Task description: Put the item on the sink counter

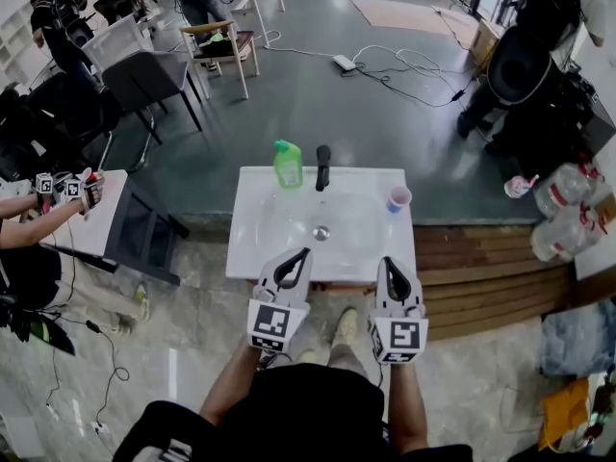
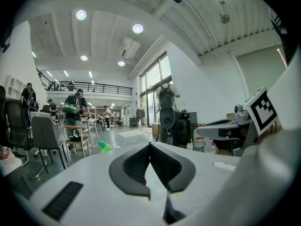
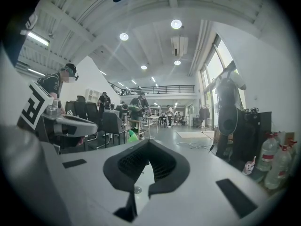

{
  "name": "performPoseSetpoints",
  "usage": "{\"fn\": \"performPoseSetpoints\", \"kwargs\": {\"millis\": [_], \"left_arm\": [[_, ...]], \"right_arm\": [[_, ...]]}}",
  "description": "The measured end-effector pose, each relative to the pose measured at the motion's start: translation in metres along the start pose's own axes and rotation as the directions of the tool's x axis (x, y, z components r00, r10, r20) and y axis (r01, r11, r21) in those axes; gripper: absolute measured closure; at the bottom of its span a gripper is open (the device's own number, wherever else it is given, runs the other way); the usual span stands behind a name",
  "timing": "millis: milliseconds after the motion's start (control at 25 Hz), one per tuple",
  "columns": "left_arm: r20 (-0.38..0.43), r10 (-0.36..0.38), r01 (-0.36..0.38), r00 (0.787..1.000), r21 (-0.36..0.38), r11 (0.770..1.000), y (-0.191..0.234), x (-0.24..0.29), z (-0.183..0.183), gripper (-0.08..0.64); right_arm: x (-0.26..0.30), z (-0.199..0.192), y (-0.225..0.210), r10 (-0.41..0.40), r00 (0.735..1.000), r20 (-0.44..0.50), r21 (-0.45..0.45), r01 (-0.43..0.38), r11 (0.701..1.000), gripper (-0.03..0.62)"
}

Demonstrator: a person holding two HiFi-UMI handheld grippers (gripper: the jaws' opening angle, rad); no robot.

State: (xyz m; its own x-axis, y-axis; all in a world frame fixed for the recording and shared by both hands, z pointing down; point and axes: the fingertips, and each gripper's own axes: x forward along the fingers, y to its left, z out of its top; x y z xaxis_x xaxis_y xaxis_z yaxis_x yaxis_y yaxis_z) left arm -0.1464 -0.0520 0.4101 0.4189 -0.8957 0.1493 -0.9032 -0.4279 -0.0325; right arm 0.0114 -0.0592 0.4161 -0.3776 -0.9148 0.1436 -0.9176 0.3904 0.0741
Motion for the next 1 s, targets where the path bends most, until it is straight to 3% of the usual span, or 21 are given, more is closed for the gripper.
{"fn": "performPoseSetpoints", "kwargs": {"millis": [1000], "left_arm": [[0.011, -0.003, 0.003, 1.0, 0.017, 1.0, -0.0045, -0.0021, 0.0079, 0.557]], "right_arm": [[-0.0049, -0.0019, -0.0006, 0.007, 1.0, -0.012, 0.004, -0.007, 1.0, 0.594]]}}
